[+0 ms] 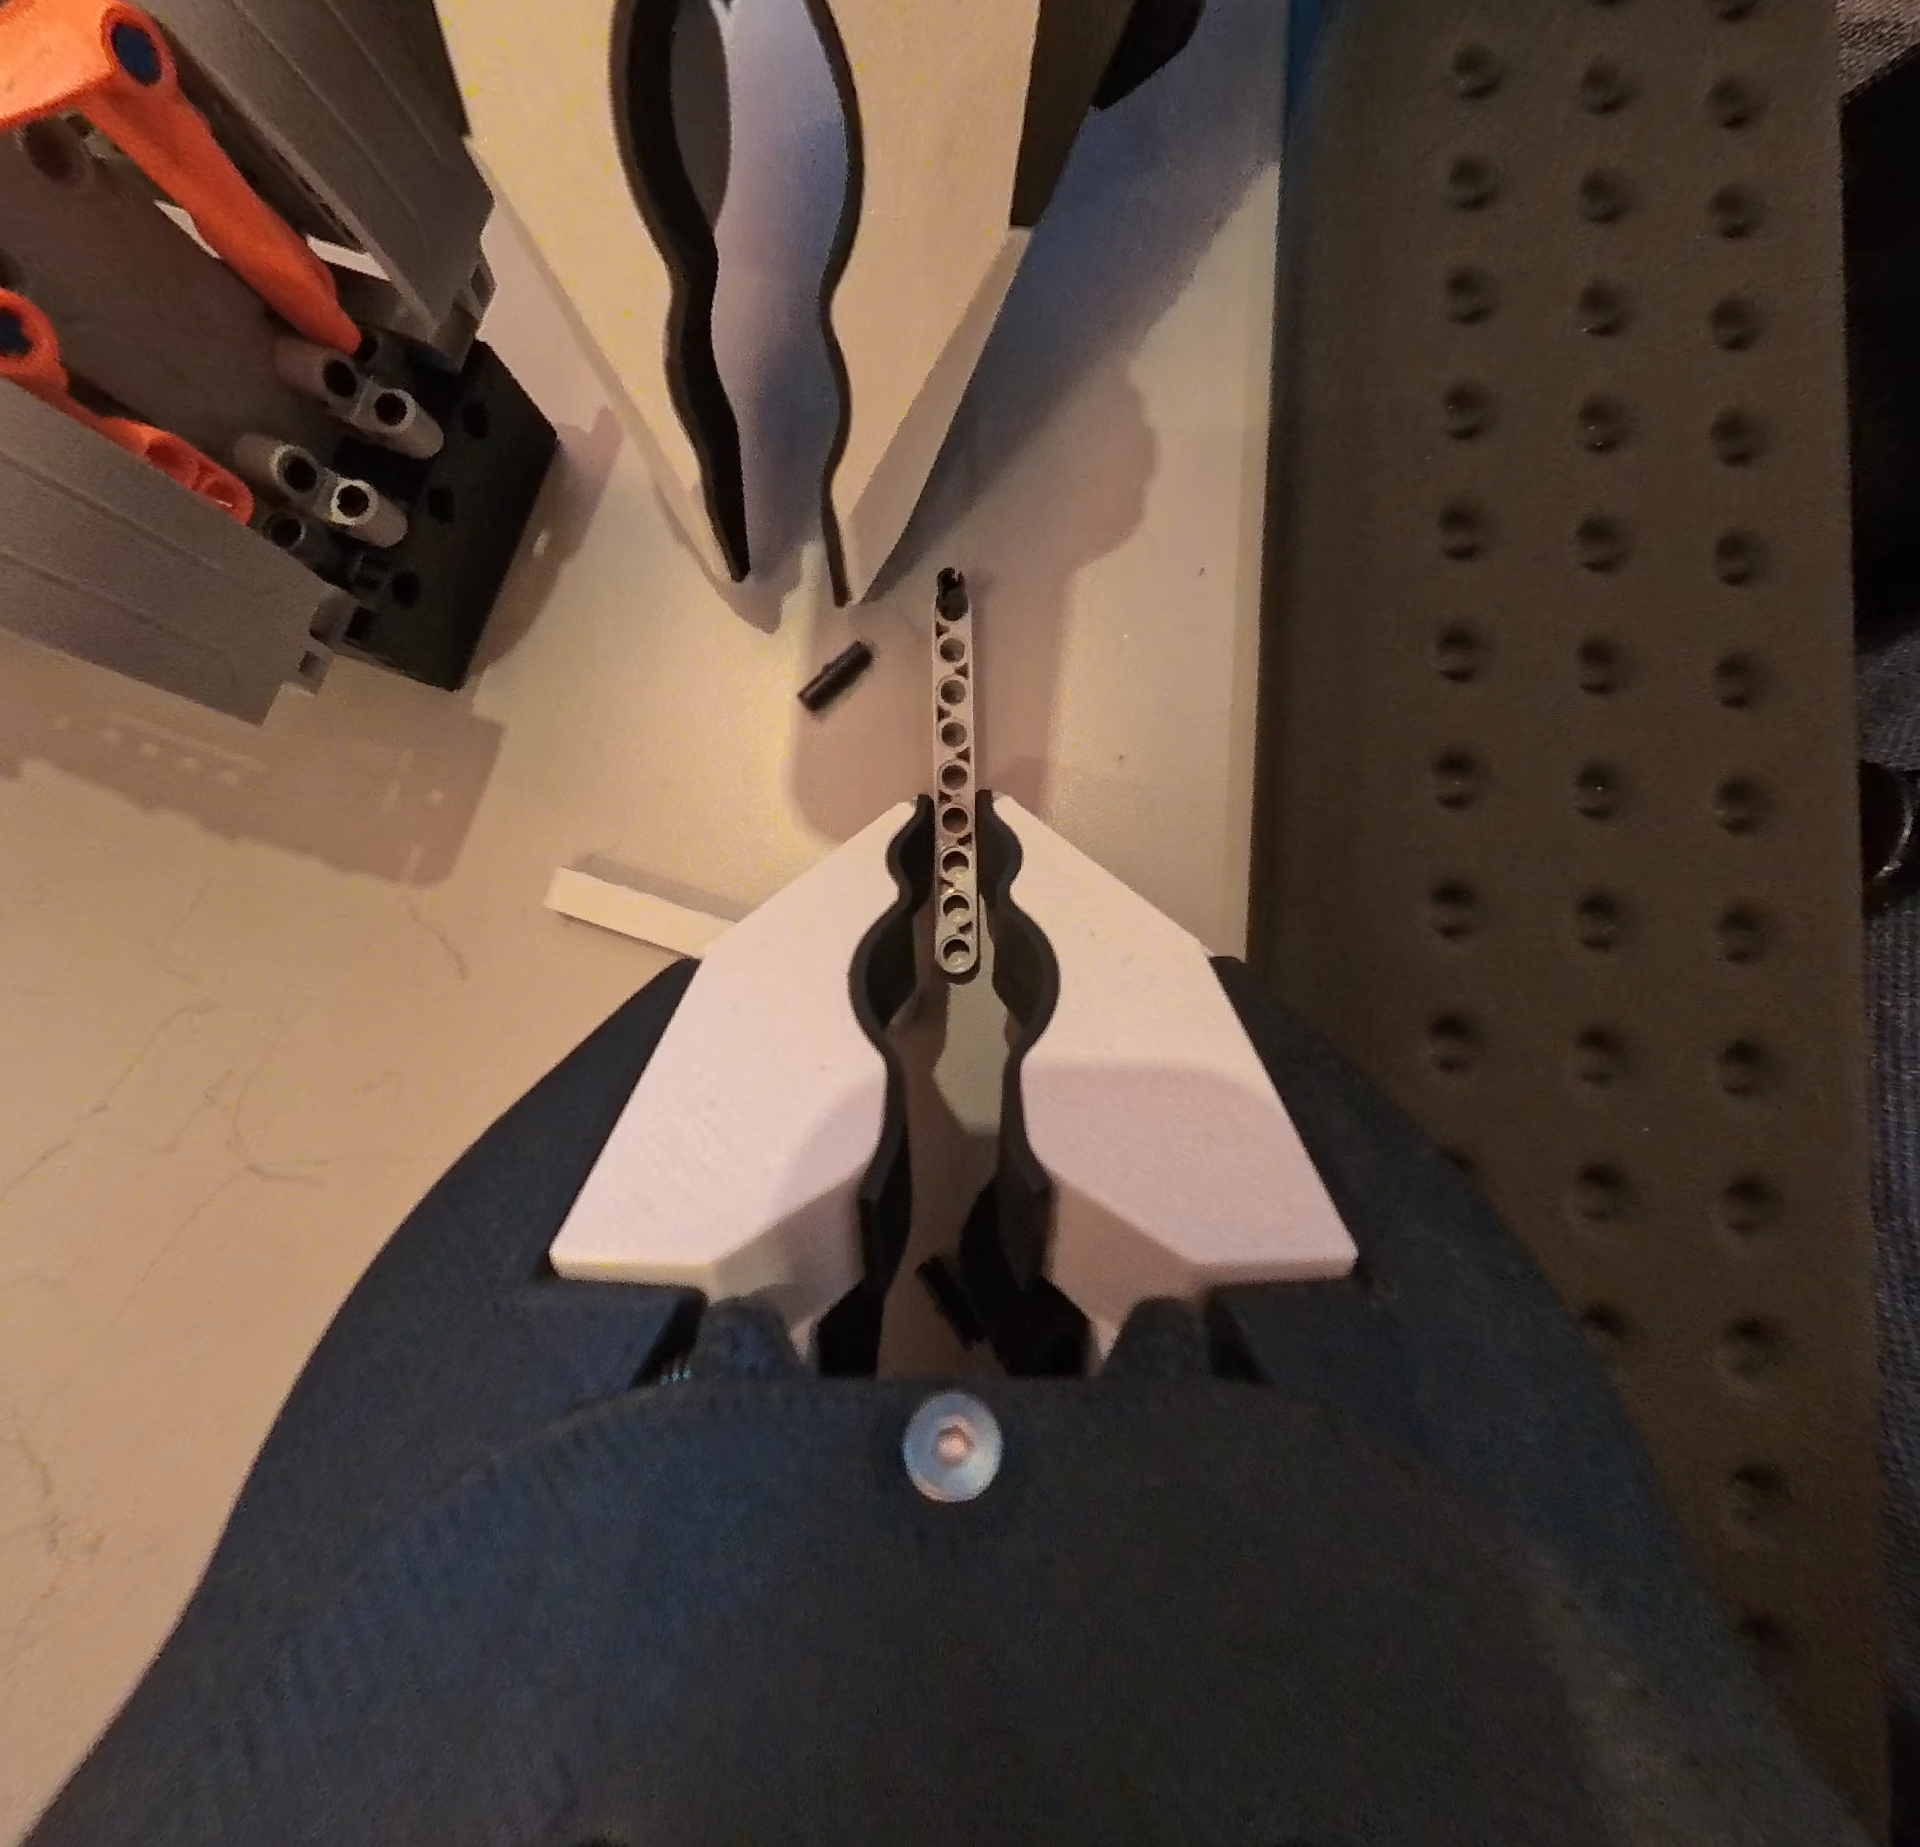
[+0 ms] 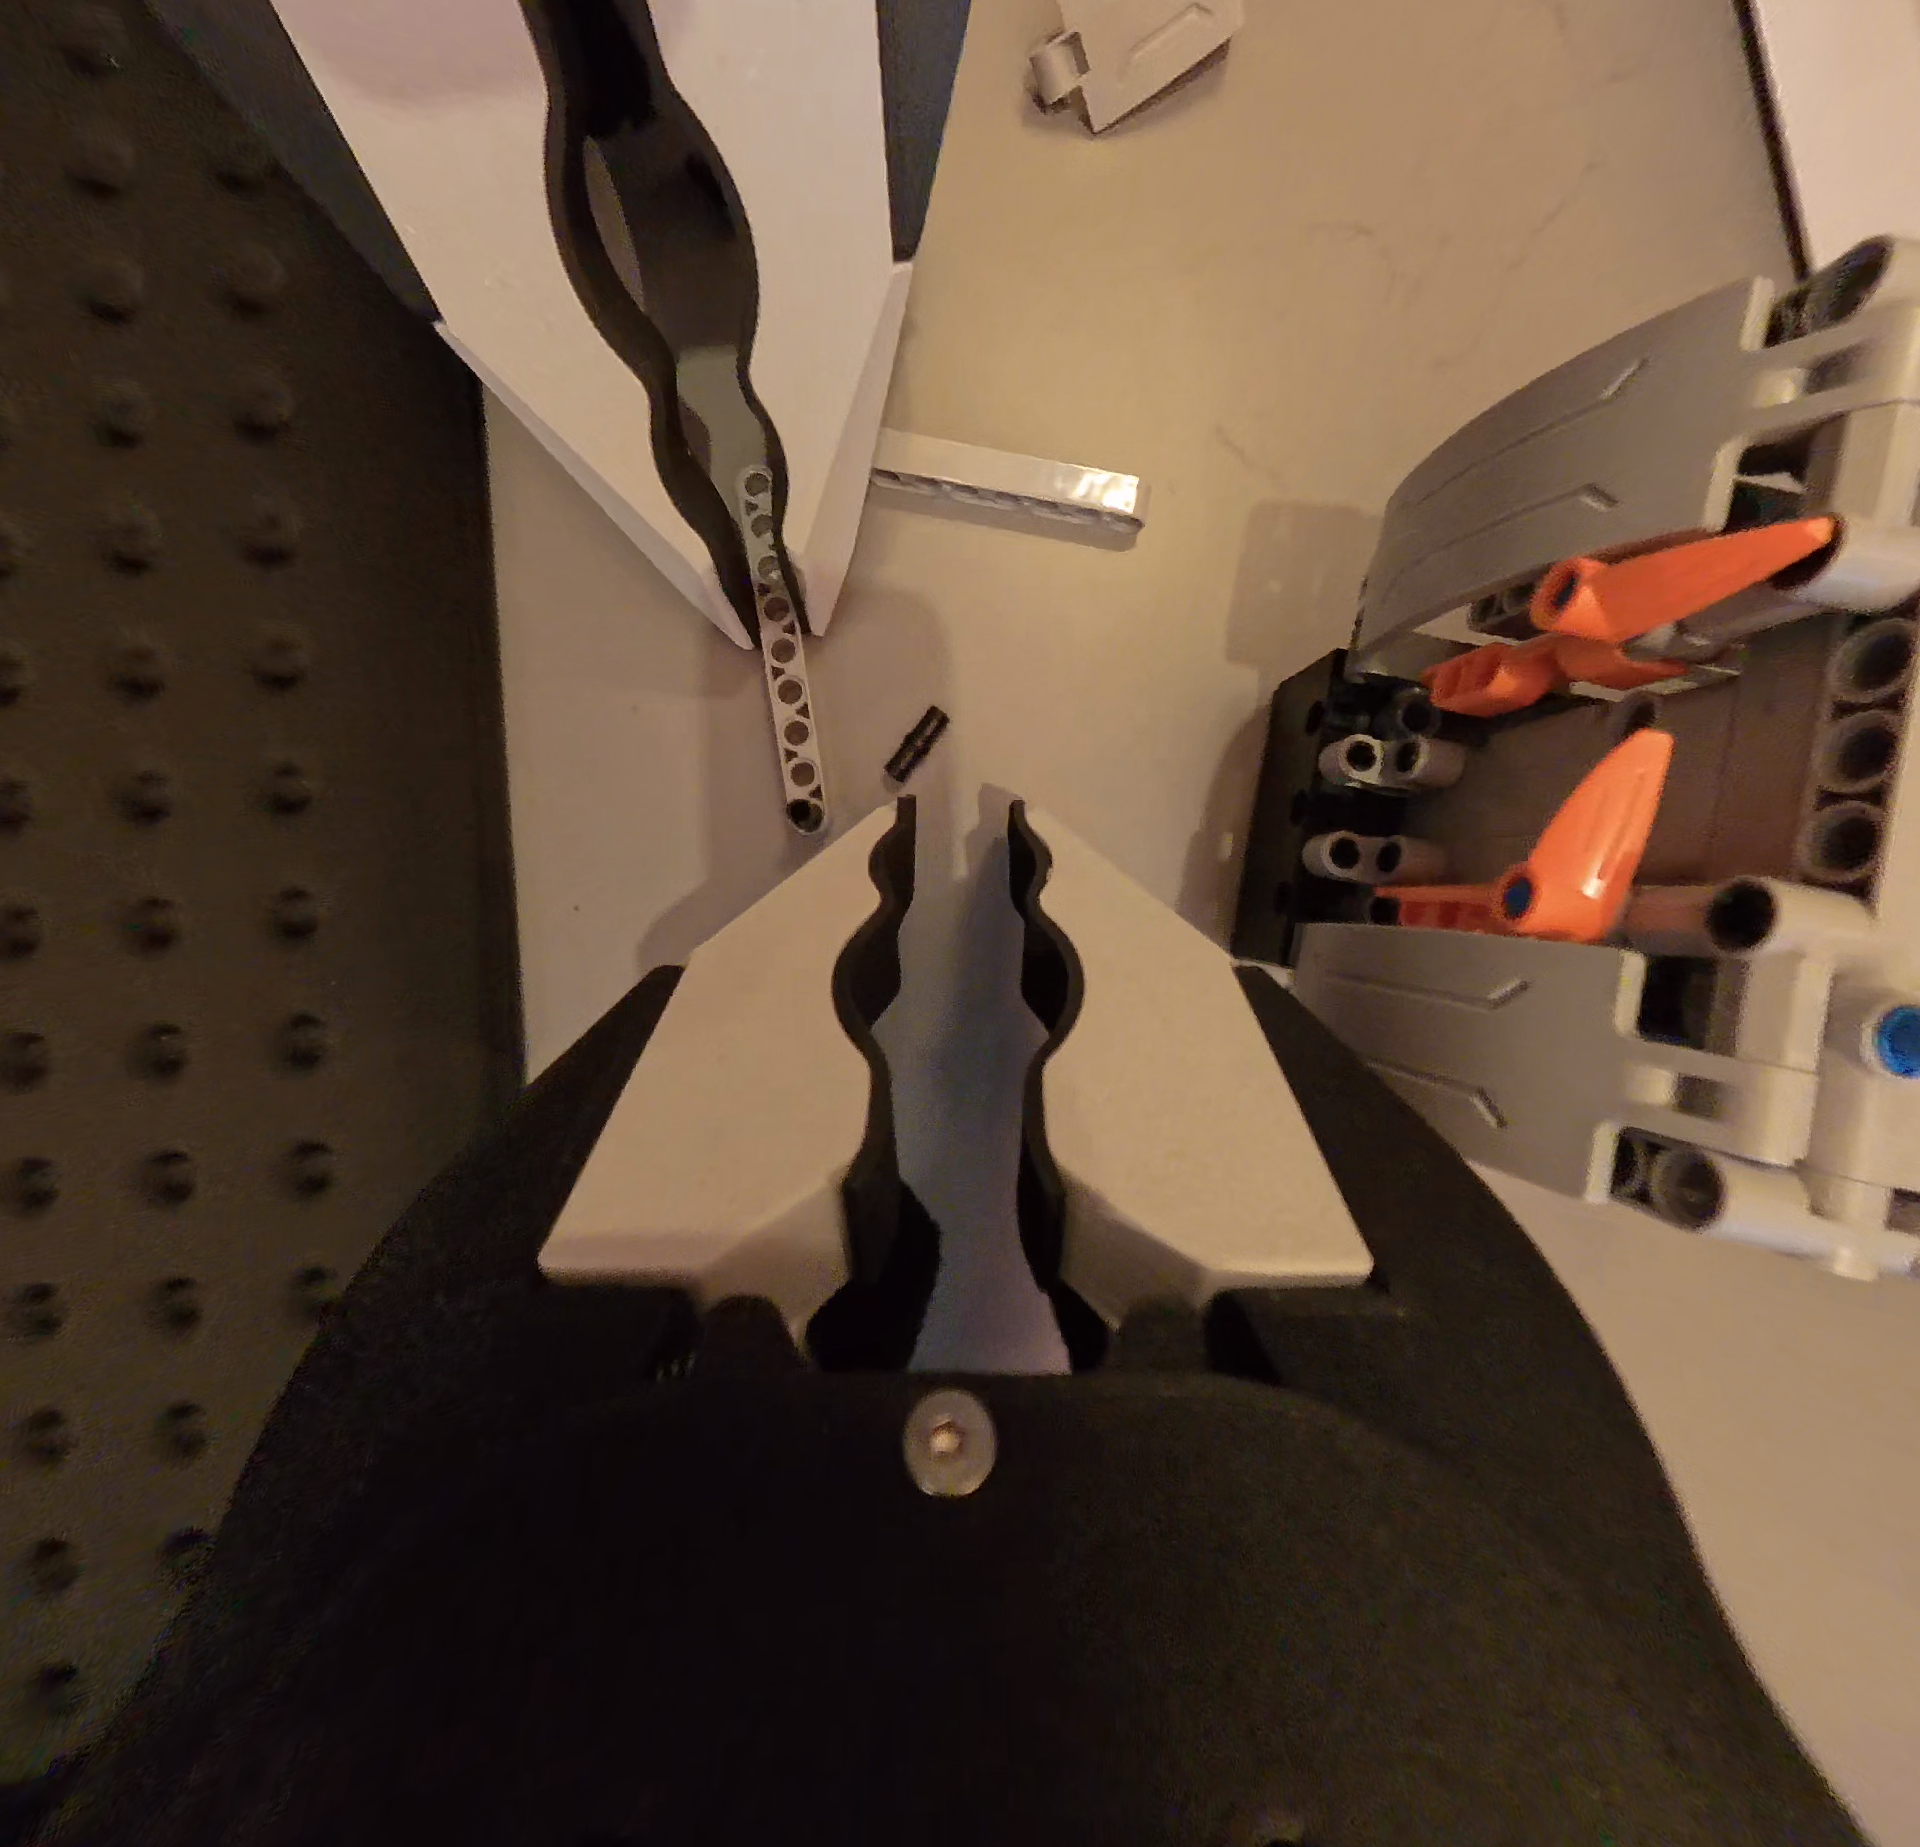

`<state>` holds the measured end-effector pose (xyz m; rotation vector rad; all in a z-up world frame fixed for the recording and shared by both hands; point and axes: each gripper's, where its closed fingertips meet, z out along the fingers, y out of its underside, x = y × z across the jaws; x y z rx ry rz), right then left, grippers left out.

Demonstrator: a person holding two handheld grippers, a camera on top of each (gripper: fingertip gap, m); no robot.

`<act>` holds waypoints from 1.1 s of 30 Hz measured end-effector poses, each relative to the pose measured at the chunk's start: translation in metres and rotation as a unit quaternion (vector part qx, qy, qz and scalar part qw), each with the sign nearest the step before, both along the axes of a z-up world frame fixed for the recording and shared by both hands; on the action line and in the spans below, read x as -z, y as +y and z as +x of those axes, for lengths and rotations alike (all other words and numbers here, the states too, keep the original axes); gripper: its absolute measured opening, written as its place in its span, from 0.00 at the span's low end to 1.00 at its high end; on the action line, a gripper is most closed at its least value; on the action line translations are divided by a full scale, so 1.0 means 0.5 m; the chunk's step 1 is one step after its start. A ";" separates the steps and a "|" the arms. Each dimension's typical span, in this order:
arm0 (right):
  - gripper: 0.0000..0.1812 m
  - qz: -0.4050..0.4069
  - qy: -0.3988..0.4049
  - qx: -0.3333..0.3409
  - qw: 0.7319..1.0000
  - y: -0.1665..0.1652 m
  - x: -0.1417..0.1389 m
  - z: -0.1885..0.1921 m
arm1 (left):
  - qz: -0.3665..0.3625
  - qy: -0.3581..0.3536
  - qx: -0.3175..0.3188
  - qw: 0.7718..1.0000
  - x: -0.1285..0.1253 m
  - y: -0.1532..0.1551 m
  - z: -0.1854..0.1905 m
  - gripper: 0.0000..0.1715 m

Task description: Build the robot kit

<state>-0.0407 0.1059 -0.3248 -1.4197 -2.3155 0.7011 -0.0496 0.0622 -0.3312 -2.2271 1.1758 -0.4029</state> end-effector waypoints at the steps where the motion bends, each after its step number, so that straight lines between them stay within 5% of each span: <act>1: 0.08 -0.007 -0.002 0.002 1.000 -0.005 -0.002 -0.001 | 0.000 0.001 0.000 1.000 0.000 -0.001 0.000 0.03; 10: 0.01 -0.034 -0.018 0.028 0.999 -0.021 0.012 -0.018 | -0.008 0.001 0.007 1.000 0.000 -0.009 -0.002 0.03; 17: 0.01 -0.085 0.006 0.026 0.996 -0.031 -0.020 -0.016 | -0.001 -0.033 0.008 0.999 -0.025 -0.009 0.002 0.14; 23: 0.01 -0.167 0.035 0.010 0.985 -0.057 -0.085 -0.016 | 0.118 -0.031 -0.021 0.992 -0.092 0.030 -0.010 0.15; 33: 0.01 -0.241 0.043 0.008 0.969 -0.071 -0.116 -0.015 | 0.235 0.043 0.016 0.971 -0.122 0.031 0.008 0.02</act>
